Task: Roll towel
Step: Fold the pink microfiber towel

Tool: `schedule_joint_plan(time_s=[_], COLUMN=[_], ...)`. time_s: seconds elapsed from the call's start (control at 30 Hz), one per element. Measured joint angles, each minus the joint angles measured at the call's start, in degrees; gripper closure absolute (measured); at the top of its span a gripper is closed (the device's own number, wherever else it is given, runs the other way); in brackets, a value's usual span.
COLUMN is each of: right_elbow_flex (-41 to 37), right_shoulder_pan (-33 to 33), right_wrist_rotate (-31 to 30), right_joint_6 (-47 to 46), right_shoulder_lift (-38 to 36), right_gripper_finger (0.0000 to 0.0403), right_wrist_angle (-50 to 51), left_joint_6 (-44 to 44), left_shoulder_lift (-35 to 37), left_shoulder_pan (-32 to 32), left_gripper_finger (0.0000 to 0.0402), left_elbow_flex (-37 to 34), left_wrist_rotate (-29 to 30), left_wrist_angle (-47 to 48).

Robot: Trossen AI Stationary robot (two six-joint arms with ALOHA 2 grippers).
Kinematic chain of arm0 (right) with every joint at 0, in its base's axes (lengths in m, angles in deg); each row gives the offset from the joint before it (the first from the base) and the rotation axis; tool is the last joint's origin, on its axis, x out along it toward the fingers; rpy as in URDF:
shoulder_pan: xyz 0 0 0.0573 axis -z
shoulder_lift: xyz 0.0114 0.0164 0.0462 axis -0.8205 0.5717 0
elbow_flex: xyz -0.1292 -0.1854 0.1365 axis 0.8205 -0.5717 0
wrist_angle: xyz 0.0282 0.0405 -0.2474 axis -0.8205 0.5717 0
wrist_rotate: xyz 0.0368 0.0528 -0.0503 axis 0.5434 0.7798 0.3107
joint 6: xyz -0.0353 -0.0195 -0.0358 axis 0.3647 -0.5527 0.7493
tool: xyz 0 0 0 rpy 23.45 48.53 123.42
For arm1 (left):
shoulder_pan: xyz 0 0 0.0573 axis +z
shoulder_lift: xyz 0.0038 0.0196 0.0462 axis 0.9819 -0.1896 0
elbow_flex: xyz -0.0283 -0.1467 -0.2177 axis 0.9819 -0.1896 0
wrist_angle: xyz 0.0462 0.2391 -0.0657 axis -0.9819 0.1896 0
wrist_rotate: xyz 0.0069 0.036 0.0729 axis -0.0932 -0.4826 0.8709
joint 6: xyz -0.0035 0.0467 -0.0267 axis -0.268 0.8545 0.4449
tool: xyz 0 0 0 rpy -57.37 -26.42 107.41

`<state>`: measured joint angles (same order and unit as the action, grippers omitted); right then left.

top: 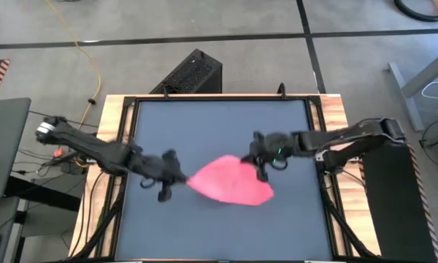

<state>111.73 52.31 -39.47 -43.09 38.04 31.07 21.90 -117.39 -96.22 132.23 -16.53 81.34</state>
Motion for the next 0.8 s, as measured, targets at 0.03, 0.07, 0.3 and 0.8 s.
schedule_joint_plan(time_s=[0.03,0.07,0.3,0.8], right_elbow_flex=[0.0,0.0,0.0,-20.2], right_shoulder_pan=[2.3,4.8,18.9,-12.0], right_wrist_rotate=[0.0,0.0,0.5,10.5], right_joint_6=[3.0,6.2,24.6,-6.7], right_shoulder_lift=[-1.0,-2.0,-7.4,1.6], right_gripper_finger=[0.0389,0.0389,0.0389,0.0385], right_wrist_angle=[-0.6,-1.3,-9.4,-14.4], left_joint_6=[1.5,2.8,12.7,-15.6], left_shoulder_lift=[1.8,3.4,7.9,-10.3], left_shoulder_pan=[1.9,4.0,20.2,1.4], left_gripper_finger=[0.0401,0.0401,0.0402,0.0401], left_elbow_flex=[1.3,2.8,17.7,-6.1], left_wrist_rotate=[1.9,3.8,9.7,-0.7], left_wrist_angle=[1.7,3.5,14.9,1.3])
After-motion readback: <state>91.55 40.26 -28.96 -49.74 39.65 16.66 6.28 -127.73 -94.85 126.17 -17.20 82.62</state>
